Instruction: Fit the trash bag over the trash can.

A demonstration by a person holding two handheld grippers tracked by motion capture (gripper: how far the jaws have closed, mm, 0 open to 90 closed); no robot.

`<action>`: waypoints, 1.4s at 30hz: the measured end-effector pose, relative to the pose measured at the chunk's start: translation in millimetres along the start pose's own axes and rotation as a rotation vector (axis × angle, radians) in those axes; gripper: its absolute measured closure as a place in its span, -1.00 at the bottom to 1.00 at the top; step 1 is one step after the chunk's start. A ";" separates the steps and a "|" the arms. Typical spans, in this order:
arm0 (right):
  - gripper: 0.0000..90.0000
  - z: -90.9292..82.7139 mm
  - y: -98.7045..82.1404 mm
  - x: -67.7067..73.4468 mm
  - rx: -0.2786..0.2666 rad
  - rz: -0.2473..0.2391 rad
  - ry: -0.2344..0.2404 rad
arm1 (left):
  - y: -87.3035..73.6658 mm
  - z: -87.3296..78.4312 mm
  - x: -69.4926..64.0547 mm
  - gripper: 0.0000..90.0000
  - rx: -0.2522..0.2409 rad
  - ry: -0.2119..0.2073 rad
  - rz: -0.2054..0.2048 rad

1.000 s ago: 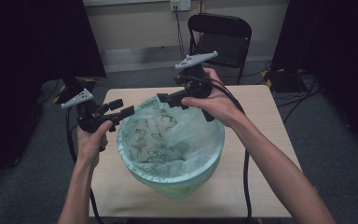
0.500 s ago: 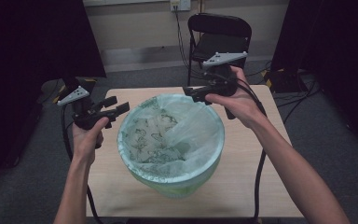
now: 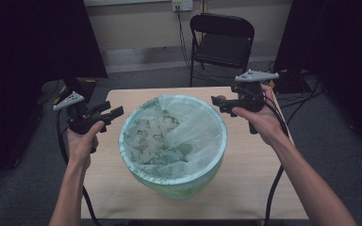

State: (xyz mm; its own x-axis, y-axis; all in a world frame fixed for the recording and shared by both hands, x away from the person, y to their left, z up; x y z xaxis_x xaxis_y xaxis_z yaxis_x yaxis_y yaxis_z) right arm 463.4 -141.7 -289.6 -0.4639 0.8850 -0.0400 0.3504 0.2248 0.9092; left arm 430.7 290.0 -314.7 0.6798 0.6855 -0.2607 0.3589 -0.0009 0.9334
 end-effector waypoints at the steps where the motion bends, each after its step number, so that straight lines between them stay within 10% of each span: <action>1: -0.65 -2.2 -4.7 0.1 -0.008 -0.006 -0.002 | -1.8 -0.8 0.2 -0.39 0.005 0.007 0.010; 17: -0.65 -25.5 -71.3 -16.6 0.012 0.054 -0.084 | -53.5 -12.3 7.2 -0.49 0.042 0.042 -0.002; 42: -0.65 -42.4 -176.4 -17.0 0.119 0.125 -0.119 | -164.3 -9.6 -3.3 -0.65 0.348 0.112 -0.019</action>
State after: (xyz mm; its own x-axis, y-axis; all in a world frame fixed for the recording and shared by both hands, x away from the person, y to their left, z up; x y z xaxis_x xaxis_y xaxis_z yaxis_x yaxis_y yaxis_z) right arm 375.0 -213.6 -431.7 -0.3139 0.9493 0.0156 0.4961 0.1500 0.8552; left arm 363.3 294.9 -464.9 0.6040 0.7629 -0.2304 0.5797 -0.2222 0.7839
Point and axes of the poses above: each handheld gripper's, and its own axes: z roughly forward along the jaws, y roughly out of its top, x roughly to its left, the point moved 3 cm from there along z, roughly forward along the jaws, and after that the axes turned 9 degrees about -y, right-handed, at the moved point
